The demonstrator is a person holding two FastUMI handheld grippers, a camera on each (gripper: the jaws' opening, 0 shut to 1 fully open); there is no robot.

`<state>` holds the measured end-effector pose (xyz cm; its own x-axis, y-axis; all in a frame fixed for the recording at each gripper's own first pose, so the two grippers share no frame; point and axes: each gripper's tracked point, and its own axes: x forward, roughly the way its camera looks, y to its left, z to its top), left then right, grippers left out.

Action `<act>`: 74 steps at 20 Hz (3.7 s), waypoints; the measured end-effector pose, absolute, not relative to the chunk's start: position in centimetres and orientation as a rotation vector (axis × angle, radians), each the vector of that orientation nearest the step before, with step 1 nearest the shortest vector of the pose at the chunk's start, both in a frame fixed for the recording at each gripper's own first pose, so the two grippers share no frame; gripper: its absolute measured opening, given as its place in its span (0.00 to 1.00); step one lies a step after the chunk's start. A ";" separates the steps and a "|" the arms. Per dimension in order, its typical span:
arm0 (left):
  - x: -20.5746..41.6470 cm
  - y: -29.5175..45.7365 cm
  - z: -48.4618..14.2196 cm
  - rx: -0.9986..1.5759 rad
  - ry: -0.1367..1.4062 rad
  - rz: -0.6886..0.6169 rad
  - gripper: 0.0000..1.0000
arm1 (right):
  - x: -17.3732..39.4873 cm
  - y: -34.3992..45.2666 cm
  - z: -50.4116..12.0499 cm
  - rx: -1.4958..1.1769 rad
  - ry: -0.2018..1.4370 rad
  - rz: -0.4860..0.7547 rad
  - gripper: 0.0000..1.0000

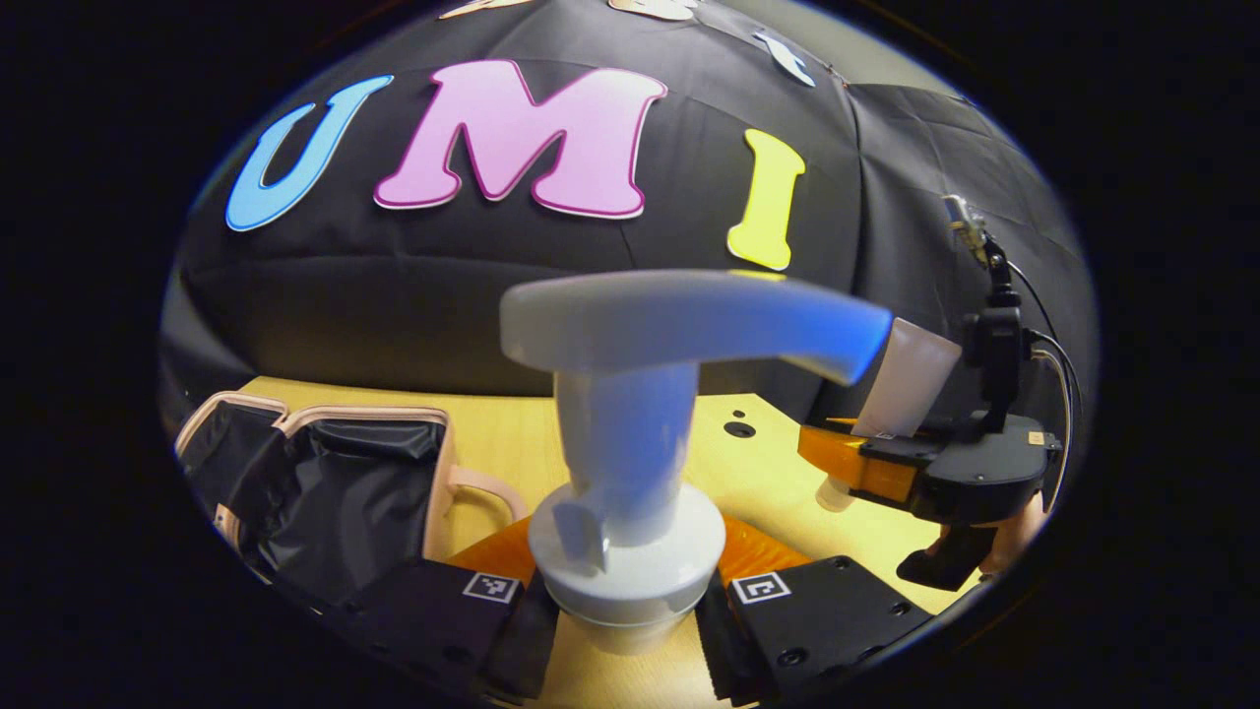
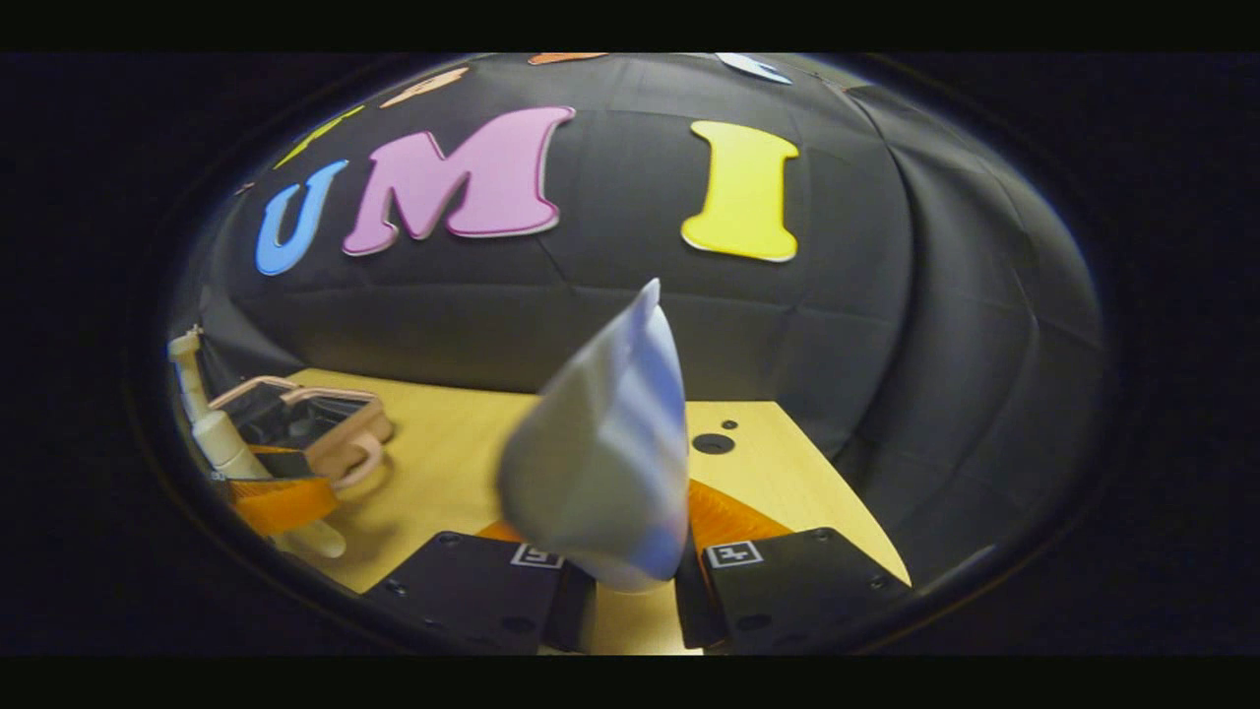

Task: First open the suitcase, pack the skin care products into it, and then close the suitcase.

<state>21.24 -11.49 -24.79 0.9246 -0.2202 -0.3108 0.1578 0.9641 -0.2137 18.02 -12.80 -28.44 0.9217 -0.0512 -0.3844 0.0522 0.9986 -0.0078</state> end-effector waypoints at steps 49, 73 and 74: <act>10.9 25.1 -25.2 -0.299 0.618 0.177 0.88 | 21.4 24.1 -32.4 0.105 0.779 0.273 0.42; 7.7 49.7 -35.2 -0.506 0.679 0.397 0.97 | 13.4 22.9 -25.1 -0.024 0.667 0.123 1.00; 9.0 50.5 -35.8 -0.502 0.686 0.393 0.96 | 12.5 22.9 -24.6 -0.016 0.657 0.118 1.00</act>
